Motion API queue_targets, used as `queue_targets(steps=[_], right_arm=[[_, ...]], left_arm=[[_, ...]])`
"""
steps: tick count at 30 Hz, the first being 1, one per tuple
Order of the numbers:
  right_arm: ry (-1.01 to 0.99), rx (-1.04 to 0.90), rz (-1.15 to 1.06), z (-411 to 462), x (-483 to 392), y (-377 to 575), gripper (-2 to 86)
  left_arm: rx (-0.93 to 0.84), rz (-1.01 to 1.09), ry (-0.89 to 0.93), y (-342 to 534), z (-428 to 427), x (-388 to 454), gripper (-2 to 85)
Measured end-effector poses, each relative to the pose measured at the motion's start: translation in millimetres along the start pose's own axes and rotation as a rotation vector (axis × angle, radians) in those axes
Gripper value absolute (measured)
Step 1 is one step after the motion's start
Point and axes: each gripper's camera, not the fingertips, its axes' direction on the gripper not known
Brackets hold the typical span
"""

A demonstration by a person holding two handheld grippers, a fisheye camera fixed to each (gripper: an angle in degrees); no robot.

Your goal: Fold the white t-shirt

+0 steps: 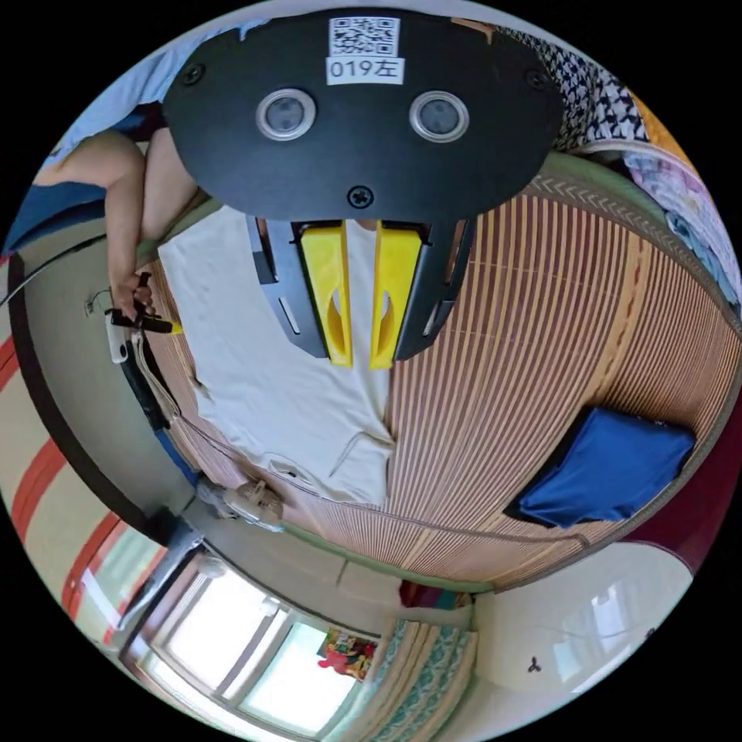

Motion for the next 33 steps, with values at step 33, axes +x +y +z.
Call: queue_targets(steps=[33], right_arm=[[-0.052,-0.018,0.009,-1,18,-12,-0.9]], left_arm=[[-0.162,-0.123,0.137,-70,78,-245,1.4]])
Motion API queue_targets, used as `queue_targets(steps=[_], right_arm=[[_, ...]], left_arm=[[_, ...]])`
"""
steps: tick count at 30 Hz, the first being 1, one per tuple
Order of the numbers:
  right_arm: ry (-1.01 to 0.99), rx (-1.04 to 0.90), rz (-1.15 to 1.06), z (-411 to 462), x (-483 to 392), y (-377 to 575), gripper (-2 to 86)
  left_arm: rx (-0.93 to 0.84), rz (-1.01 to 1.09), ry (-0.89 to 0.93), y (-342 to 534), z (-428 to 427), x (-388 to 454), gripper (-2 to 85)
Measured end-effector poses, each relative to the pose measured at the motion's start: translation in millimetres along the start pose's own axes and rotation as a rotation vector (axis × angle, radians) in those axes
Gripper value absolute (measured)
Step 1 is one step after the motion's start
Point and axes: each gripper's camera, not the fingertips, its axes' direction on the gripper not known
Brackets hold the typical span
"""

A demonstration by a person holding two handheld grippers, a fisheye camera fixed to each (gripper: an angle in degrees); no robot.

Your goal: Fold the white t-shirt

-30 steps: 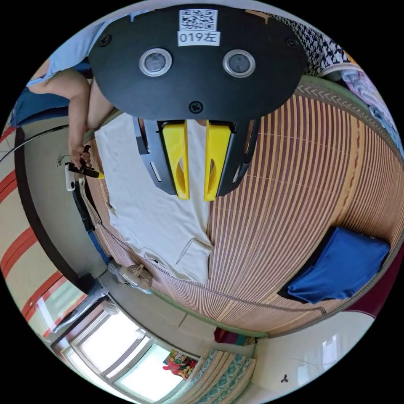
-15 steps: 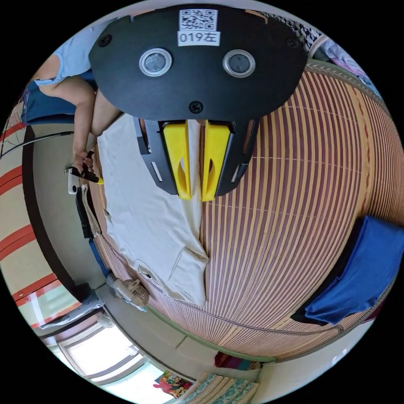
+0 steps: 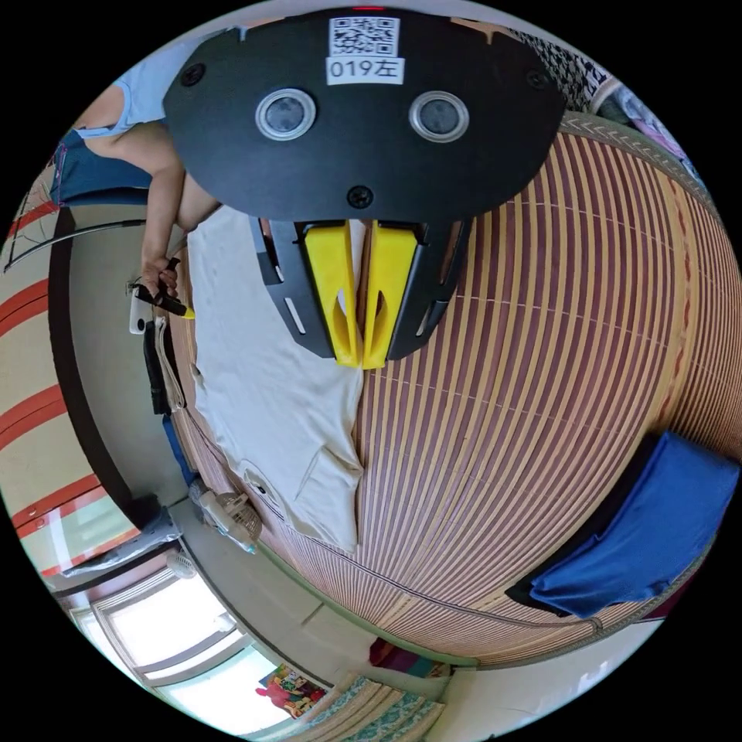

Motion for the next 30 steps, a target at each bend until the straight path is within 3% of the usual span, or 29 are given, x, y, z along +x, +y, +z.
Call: queue_targets(steps=[11,20,30], right_arm=[[-0.006,-0.003,-0.007,1,-4,-1,-0.7],[-0.019,0.0,0.005,4,-8,-1,-0.8],[-0.014,-0.006,-0.013,8,-20,1,-0.7]], left_arm=[[-0.029,0.059,0.053,2,-13,-25,1.5],[-0.054,0.069,-0.036,7,-10,-33,1.2],[-0.035,0.064,0.035,13,-14,-32,1.3]])
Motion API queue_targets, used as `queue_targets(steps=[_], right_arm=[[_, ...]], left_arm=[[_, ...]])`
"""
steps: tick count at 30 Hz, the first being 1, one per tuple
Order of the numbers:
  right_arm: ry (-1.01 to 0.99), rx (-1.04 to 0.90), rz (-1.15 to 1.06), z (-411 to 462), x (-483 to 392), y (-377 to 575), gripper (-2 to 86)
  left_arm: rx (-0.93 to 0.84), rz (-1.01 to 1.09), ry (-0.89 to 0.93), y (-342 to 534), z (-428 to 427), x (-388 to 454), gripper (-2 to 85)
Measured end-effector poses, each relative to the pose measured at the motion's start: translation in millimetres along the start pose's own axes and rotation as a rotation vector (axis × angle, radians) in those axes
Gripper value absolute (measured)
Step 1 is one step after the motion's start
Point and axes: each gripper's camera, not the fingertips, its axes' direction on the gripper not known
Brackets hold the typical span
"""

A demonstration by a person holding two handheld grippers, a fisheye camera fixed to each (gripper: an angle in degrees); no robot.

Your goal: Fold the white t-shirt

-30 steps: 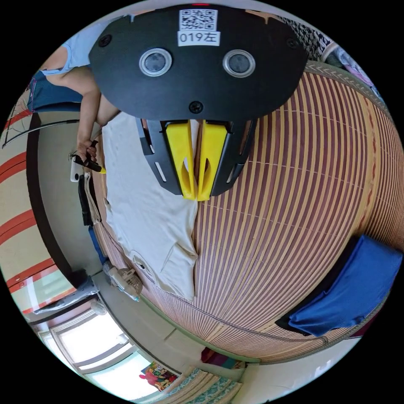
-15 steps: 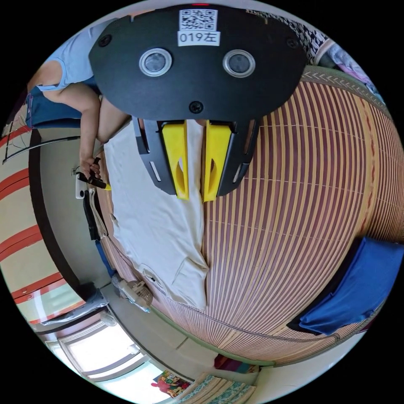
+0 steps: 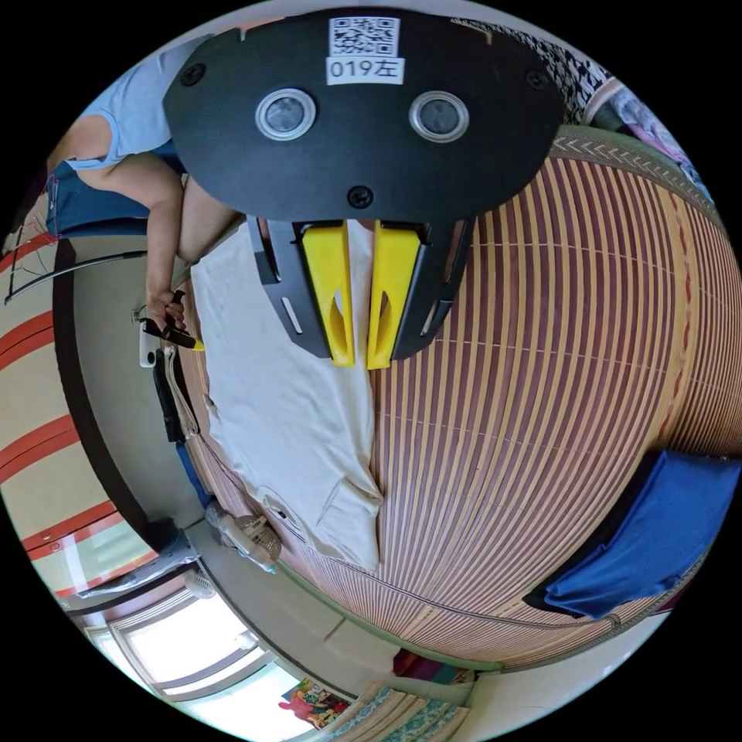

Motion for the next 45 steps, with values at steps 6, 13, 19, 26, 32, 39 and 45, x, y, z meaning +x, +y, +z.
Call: queue_targets(steps=[6,13,19,26,32,39,45], right_arm=[[-0.006,-0.004,0.0,4,-8,1,-0.6],[-0.018,0.0,0.005,9,-17,5,-0.7],[0.014,-0.011,-0.024,15,-34,8,-0.6],[0.077,-0.022,-0.069,24,-61,14,-0.6],[0.109,-0.025,-0.09,30,-79,20,-0.5],[0.128,0.045,-0.108,19,-101,36,-0.7],[0.211,0.439,-0.055,-35,-126,92,-0.9]], left_arm=[[-0.004,0.02,0.02,11,-6,7,1.9],[-0.054,0.051,-0.014,16,6,27,1.7],[-0.034,0.042,-0.006,19,4,43,1.5],[-0.079,0.116,-0.104,18,14,90,1.5],[-0.03,0.103,-0.101,17,14,117,1.3],[0.028,0.103,-0.069,20,9,165,1.1],[0.045,0.357,-0.159,50,27,277,1.0]])
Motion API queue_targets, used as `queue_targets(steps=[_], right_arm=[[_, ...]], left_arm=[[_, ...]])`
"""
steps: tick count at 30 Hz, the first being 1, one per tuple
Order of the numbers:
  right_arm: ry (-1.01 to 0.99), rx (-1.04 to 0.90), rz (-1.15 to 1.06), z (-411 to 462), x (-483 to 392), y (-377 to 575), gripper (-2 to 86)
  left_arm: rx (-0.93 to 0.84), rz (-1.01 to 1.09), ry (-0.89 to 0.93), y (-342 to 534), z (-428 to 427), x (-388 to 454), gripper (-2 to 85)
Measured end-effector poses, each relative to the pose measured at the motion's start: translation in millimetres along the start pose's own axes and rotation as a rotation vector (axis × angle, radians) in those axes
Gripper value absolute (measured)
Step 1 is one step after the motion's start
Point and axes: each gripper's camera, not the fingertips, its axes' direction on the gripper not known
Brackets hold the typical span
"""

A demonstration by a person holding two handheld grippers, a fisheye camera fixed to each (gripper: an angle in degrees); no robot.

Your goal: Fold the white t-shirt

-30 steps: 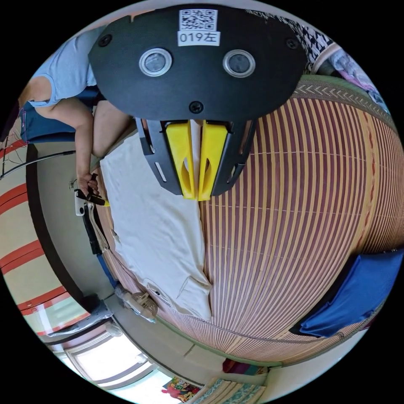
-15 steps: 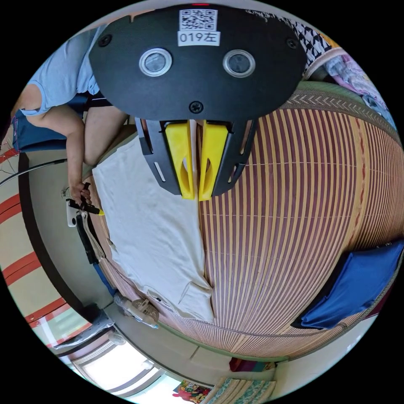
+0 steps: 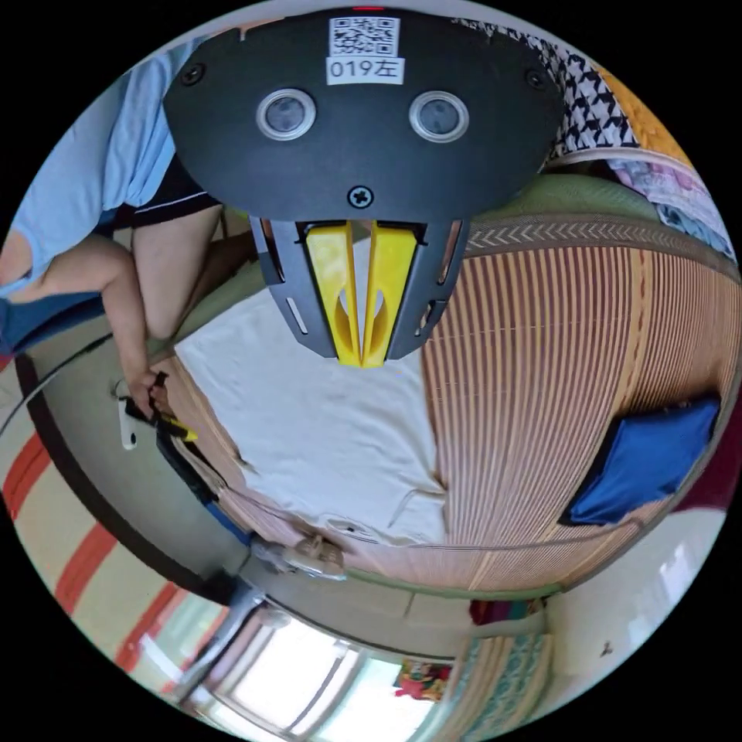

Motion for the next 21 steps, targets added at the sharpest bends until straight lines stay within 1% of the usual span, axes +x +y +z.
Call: queue_targets(steps=[2,4,7,9,10,12,14,16,19,21], right_arm=[[-0.011,0.058,0.014,-4,-6,9,-0.9],[0.036,0.102,0.012,-4,-16,15,-0.7],[0.012,0.211,0.096,-2,-21,20,0.3],[-0.047,0.22,0.247,11,-10,20,3.3],[-0.047,0.218,0.272,14,-8,20,3.5],[0.051,0.192,0.3,28,-11,15,4.7],[0.145,0.146,0.279,38,-17,7,6.1],[0.196,0.114,0.235,44,-22,-2,7.1],[0.327,0.047,0.091,58,-38,-17,7.5],[0.398,0.017,-0.031,73,-48,-19,7.6]], left_arm=[[-0.032,0.065,0.017,-6,19,40,0.9],[-0.033,0.097,0.058,-15,38,74,1.0],[-0.02,0.138,0.101,-42,66,123,1.1],[-0.028,0.178,0.131,-71,85,154,1.0],[-0.027,0.19,0.137,-79,88,161,1.0],[-0.017,0.233,0.134,-113,100,187,1.0],[0.0,0.269,0.12,-140,107,204,0.9],[0.018,0.308,0.103,-169,114,221,0.9],[0.029,0.358,0.088,-224,131,248,0.8],[0.039,0.363,0.121,-274,147,269,0.8]])
